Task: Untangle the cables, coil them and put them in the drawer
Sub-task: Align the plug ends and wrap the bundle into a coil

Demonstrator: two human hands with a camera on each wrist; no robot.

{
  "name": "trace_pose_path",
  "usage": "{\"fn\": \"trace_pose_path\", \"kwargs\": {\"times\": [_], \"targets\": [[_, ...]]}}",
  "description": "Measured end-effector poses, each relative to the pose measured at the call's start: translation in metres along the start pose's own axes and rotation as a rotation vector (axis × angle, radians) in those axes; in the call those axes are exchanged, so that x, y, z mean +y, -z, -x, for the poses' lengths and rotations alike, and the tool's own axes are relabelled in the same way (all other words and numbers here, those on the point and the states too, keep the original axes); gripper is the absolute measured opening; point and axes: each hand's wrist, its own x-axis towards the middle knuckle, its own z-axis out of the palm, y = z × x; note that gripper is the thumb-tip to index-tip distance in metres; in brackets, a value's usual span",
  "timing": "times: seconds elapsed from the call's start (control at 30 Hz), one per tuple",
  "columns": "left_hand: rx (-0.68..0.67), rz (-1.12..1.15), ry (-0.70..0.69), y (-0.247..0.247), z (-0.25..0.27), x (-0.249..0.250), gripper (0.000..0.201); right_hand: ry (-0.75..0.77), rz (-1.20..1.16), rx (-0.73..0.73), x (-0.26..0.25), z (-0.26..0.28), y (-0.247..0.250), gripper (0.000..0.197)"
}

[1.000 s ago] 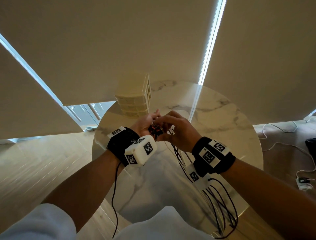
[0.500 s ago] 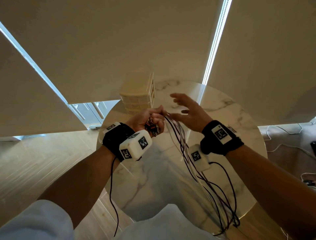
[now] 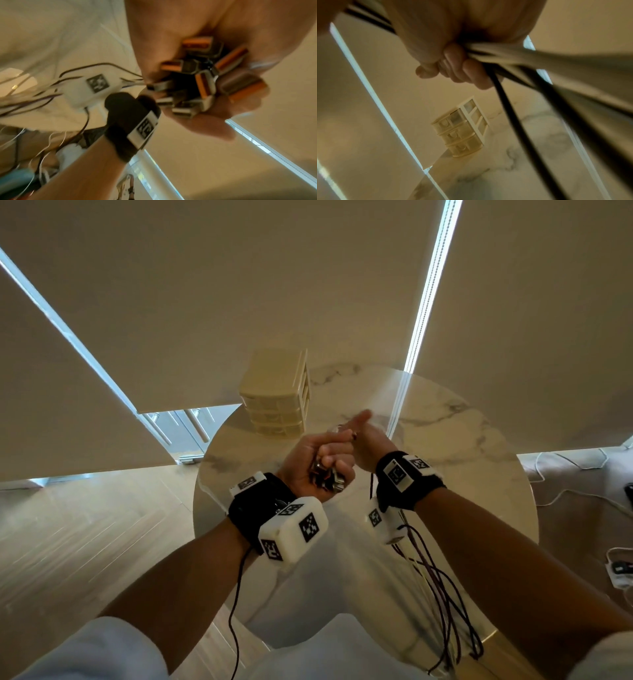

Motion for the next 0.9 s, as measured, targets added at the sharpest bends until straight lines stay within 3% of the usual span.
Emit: {"fn": "trace_pose_path", "kwargs": {"times": [0.1,0.2,0.3,0.5,0.63,0.77,0.87,0.9], "targets": [[0.154,-0.08,-0.126,0.01,0.0,0.016,0.043,-0.145,-0.123,-0.099,0.007,0.023,-0.008,0.041],[0.36,-0.138,-0.247,0.019,0.004,0.029,0.05,-0.183,-0.159,-0.252,0.017,0.051,-0.026,0.044],[0.477,-0.168,-0.3,0.034,0.005,0.032,0.052,-0.139,-0.169,-0.34,0.023,0.078,-0.039,0.041],[0.639,-0.35,-0.345,0.06,0.014,0.038,0.058,0.11,0.157,-0.334,0.033,0.108,-0.023,0.041],[0.609,-0.705,-0.197,0.054,0.014,0.024,0.056,0.326,0.285,-0.369,0.024,0.112,0.002,0.037],[0.423,-0.974,0.052,0.039,0.016,0.024,0.054,0.562,0.283,-0.264,0.003,0.1,0.031,0.027],[0.306,-1.136,0.083,0.014,0.016,0.022,0.018,0.677,0.154,-0.176,-0.015,0.088,0.043,0.017],[0.277,-1.19,0.06,0.009,0.015,0.02,0.018,0.674,0.13,-0.156,-0.02,0.085,0.044,0.018]]}}
